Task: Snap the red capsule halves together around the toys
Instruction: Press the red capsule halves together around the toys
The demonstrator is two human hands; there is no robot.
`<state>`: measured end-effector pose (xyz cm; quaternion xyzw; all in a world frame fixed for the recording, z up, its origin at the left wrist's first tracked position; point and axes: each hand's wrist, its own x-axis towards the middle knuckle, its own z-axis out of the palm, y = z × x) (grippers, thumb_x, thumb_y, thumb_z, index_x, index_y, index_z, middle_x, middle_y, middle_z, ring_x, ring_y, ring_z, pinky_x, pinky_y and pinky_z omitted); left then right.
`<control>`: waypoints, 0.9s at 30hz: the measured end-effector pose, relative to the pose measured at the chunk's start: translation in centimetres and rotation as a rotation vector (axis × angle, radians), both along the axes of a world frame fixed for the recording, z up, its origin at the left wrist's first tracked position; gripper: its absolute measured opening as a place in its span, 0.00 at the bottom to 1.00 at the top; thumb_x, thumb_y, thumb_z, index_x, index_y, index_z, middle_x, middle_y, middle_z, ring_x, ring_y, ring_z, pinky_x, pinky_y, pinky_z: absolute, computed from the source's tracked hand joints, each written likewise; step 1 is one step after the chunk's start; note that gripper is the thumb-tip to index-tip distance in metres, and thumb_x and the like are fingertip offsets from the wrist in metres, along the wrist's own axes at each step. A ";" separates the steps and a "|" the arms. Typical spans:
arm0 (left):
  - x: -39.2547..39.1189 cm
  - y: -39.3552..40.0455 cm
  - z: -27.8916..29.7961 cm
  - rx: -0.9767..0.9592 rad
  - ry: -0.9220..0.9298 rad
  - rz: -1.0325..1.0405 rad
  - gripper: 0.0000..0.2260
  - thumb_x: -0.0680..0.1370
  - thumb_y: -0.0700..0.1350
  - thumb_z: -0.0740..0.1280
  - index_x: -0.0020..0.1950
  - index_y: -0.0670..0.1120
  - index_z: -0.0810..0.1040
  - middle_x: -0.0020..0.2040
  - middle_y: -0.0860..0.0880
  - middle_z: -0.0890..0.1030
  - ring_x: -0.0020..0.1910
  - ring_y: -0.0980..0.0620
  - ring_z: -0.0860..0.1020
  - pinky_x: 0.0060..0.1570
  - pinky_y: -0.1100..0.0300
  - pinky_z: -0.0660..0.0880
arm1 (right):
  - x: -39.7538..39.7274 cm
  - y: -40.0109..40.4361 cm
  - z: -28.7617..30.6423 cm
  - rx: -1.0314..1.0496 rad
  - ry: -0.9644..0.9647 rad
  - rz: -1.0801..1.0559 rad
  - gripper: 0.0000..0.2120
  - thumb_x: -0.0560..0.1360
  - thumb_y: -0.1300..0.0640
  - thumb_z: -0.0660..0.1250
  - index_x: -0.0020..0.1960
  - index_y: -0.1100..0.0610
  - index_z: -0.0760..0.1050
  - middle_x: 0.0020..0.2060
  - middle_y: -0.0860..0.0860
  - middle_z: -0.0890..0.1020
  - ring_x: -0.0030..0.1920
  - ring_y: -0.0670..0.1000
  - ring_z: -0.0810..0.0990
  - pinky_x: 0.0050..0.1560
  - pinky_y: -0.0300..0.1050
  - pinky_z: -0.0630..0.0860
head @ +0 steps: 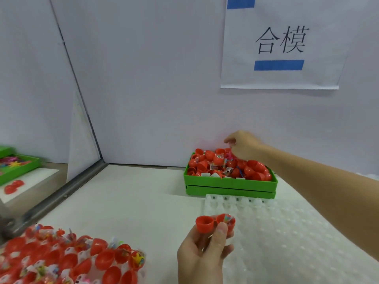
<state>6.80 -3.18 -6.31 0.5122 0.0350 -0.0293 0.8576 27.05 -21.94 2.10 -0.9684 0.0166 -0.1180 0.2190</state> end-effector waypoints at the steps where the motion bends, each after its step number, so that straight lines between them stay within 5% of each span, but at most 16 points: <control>1: 0.1 0.1 -0.1 0.018 -0.006 -0.003 0.10 0.60 0.39 0.74 0.40 0.39 0.84 0.36 0.39 0.85 0.32 0.48 0.84 0.25 0.62 0.76 | 0.4 0.3 0.0 -0.017 0.043 0.016 0.19 0.80 0.67 0.57 0.68 0.58 0.75 0.67 0.55 0.77 0.65 0.55 0.76 0.61 0.42 0.72; 5: 0.5 0.4 -0.5 0.091 -0.022 -0.030 0.11 0.56 0.39 0.84 0.35 0.43 0.86 0.37 0.38 0.85 0.35 0.45 0.85 0.25 0.61 0.75 | 1.5 1.0 -0.1 -0.107 0.091 0.058 0.15 0.76 0.67 0.63 0.58 0.60 0.83 0.56 0.56 0.84 0.56 0.54 0.81 0.52 0.42 0.77; 8: 0.7 0.4 -0.6 0.089 -0.032 -0.042 0.08 0.58 0.43 0.76 0.36 0.46 0.87 0.38 0.39 0.85 0.36 0.45 0.85 0.25 0.61 0.75 | 1.8 0.8 -0.2 -0.099 0.061 0.055 0.10 0.75 0.69 0.66 0.52 0.62 0.84 0.51 0.57 0.86 0.51 0.54 0.82 0.51 0.45 0.79; 12: 0.8 0.5 -0.5 0.077 -0.022 -0.026 0.13 0.57 0.42 0.84 0.38 0.50 0.87 0.38 0.40 0.86 0.35 0.46 0.85 0.26 0.62 0.75 | 1.6 0.2 -0.3 -0.052 0.018 0.036 0.06 0.76 0.65 0.70 0.51 0.61 0.84 0.48 0.57 0.86 0.45 0.51 0.81 0.46 0.42 0.77; 18: 0.5 0.5 -0.3 -0.002 -0.040 -0.033 0.14 0.54 0.43 0.75 0.36 0.40 0.86 0.37 0.37 0.84 0.30 0.46 0.83 0.24 0.63 0.74 | 0.0 -1.5 0.8 0.145 -0.137 -0.018 0.04 0.73 0.63 0.74 0.47 0.59 0.86 0.42 0.52 0.86 0.39 0.43 0.79 0.45 0.39 0.74; 22: -0.1 0.2 0.1 -0.040 -0.054 -0.047 0.14 0.57 0.40 0.74 0.41 0.38 0.84 0.38 0.36 0.85 0.29 0.45 0.82 0.22 0.62 0.73 | -2.3 -2.7 1.4 0.421 -0.181 -0.077 0.02 0.75 0.64 0.72 0.46 0.60 0.84 0.38 0.53 0.85 0.36 0.45 0.81 0.39 0.35 0.78; 27: -0.4 -0.1 0.5 -0.093 -0.067 -0.069 0.16 0.59 0.37 0.71 0.45 0.34 0.82 0.38 0.36 0.84 0.28 0.44 0.82 0.23 0.61 0.75 | -7.7 -1.9 2.1 1.145 -0.226 0.023 0.01 0.75 0.69 0.69 0.47 0.67 0.79 0.36 0.58 0.84 0.32 0.48 0.84 0.36 0.35 0.81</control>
